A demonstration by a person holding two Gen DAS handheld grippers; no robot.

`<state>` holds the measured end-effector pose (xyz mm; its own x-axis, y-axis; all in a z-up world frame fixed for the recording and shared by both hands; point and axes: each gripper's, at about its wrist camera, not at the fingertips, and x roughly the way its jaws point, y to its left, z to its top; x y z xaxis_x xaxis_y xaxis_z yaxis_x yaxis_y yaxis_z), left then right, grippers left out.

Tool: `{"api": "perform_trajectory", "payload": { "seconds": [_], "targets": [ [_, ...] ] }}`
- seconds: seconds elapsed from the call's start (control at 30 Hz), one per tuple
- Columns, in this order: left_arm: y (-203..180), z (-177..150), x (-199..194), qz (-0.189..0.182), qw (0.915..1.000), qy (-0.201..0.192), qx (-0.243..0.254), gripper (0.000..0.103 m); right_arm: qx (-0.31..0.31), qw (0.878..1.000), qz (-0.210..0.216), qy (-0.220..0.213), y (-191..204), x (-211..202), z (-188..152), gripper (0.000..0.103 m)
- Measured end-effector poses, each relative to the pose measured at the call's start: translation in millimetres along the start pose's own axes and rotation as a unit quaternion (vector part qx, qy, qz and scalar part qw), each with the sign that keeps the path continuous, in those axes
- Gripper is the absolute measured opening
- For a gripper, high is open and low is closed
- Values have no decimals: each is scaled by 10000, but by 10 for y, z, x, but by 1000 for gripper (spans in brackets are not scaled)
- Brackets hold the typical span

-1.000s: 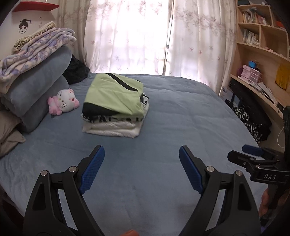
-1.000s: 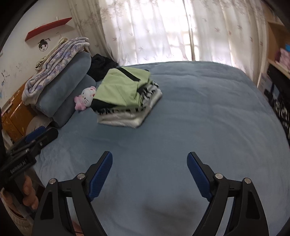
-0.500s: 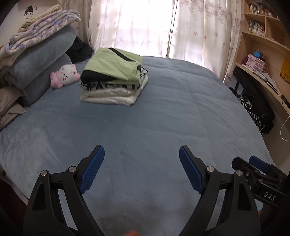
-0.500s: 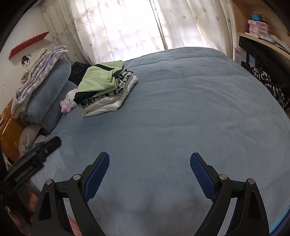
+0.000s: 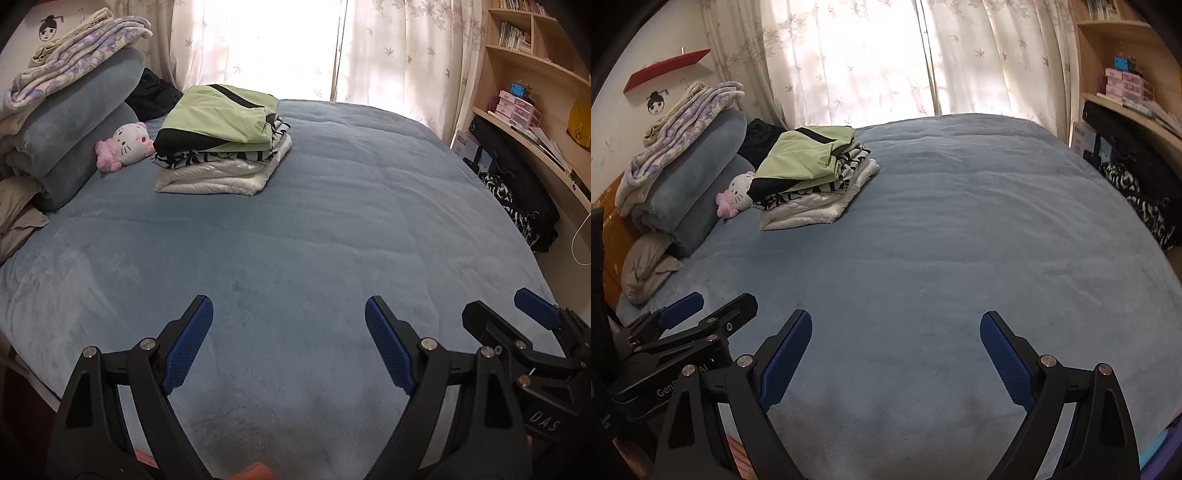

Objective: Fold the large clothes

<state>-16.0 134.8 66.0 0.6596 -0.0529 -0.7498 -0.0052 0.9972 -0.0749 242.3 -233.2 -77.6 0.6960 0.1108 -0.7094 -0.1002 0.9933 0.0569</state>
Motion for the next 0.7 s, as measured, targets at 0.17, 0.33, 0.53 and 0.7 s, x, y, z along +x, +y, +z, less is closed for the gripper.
{"api": "perform_trajectory", "payload": {
  "seconds": [0.17,0.33,0.53,0.7],
  "targets": [
    [1,0,-28,8,10000,-52,20,83,-91,9999,-90,-36,-1,-102,3,94],
    [-8,-10,-57,14,10000,-43,52,83,-89,9999,-83,1,-35,-113,52,94],
    [16,-8,-87,39,10000,-34,70,83,-79,10000,-27,-5,-94,-124,82,94],
    [24,-19,-120,71,9999,-53,99,83,-115,9999,-33,-3,-114,-122,94,94]
  ]
}}
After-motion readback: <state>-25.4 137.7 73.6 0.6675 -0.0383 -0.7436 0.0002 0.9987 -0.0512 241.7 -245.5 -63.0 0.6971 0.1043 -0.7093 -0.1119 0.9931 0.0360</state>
